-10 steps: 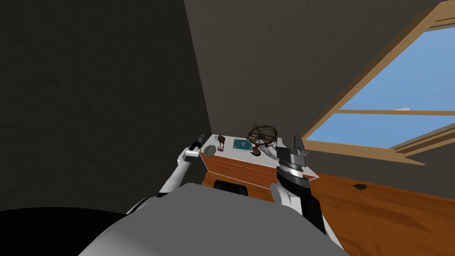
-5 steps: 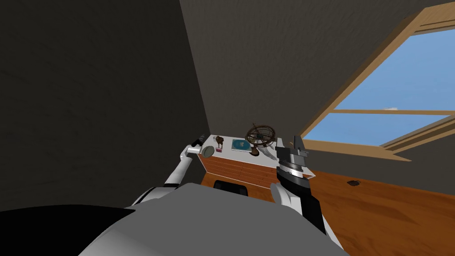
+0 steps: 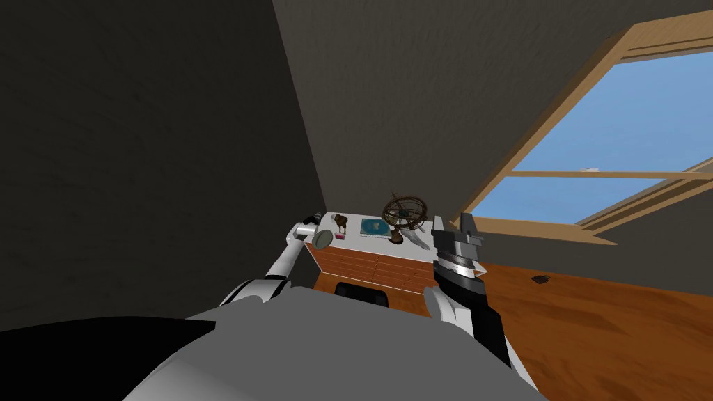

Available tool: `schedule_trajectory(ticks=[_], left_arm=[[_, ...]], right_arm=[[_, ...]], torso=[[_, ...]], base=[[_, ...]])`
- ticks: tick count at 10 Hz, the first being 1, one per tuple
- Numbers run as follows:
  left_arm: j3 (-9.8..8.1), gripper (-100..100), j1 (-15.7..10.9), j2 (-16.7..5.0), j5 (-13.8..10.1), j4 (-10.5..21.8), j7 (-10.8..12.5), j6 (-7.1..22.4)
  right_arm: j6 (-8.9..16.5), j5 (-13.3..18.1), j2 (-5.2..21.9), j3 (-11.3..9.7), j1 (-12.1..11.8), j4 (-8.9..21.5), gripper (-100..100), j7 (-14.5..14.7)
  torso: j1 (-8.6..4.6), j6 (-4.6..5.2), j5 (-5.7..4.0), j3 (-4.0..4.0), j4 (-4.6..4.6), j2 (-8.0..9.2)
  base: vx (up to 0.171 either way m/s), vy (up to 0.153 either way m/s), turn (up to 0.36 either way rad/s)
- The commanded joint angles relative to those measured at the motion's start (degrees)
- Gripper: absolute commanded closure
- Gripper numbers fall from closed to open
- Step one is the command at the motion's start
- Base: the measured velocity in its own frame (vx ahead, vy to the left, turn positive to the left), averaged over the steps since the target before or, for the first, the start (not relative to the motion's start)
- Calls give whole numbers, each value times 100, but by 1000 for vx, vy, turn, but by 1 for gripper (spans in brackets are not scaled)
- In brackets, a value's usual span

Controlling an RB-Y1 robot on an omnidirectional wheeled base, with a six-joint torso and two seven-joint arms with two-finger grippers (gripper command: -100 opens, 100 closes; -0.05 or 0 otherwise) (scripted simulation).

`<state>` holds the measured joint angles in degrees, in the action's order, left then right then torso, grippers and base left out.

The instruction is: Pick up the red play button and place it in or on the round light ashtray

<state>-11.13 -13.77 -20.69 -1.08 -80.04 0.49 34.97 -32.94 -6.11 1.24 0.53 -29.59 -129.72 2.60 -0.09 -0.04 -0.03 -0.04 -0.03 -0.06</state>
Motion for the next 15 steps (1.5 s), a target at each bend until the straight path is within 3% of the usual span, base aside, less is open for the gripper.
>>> schedule_trajectory(ticks=[1, 2, 3, 4, 5, 6, 7, 8, 9, 10, 11, 12, 15], left_arm=[[-5, -100, -53, -32, -32, 167, -10, 155], [-40, -100, -317, -76, -75, 394, -47, 386], [-40, -100, -317, -76, -75, 520, -47, 515], [-72, -100, -577, -115, -118, 717, -89, 715], [-72, -100, -577, -115, -118, 872, -89, 870], [-104, -100, -806, -148, -160, 1015, -134, 1044], [-104, -100, -831, -148, -160, 1181, -134, 1212], [-104, -100, -831, -148, -160, 1219, -134, 1219], [-134, -100, -1079, -176, -202, 1405, -182, 1493], [-134, -100, -1079, -176, -202, 1560, -182, 1561], [-163, -100, -1319, -200, -242, 1782, -234, 1763], [-163, -100, -1319, -200, -242, 1897, -234, 1894], [-215, -100, -1775, -238, -321, 2457, -343, 2372]], right_arm=[[0, 0, 0, 0, 0, 0, 0, 0], [0, 0, 0, 0, 0, 0, 0, 0], [0, 0, 0, 0, 0, 0, 0, 0], [0, 0, 0, 0, 0, 0, 0, 0], [0, 0, 0, 0, 0, 0, 0, 0], [0, 0, 0, 0, 0, 0, 0, 0], [0, 0, 0, 0, 0, 0, 0, 0], [0, 0, 0, 0, 0, 0, 0, 0], [0, 0, 0, 0, 0, 0, 0, 0], [0, 0, 0, 0, 1, 0, 0, 0], [0, 0, 0, 0, 0, 0, 0, 0], [0, 0, 0, 0, 0, 0, 0, 0], [0, 0, 0, 0, 0, 0, 0, 0]], torso=[[0, 0, 0, 0, 0, 0], [4, -2, 1, 2, 1, 4], [2, 2, 0, 2, 1, 3], [2, 0, 1, 1, 0, 3], [0, 1, 0, 2, 1, 3], [2, -1, 1, 2, 0, 4], [0, 2, 0, 2, 1, 3], [2, -2, 1, 2, 1, 4], [5, -2, 1, 4, 1, 7], [3, 2, 0, 4, 2, 7], [4, -2, 1, 4, 1, 7], [3, 0, 0, 4, 2, 6], [4, -2, 1, 5, 1, 8]], base=[[11, -7, 11], [15, -14, -71], [15, -11, -45], [14, -17, -78], [14, -13, -36], [13, -16, -74], [13, -13, -42], [6, -5, 12], [5, -8, -89], [7, -4, -43], [9, -10, -47], [8, -9, -40], [4, -7, -60]])
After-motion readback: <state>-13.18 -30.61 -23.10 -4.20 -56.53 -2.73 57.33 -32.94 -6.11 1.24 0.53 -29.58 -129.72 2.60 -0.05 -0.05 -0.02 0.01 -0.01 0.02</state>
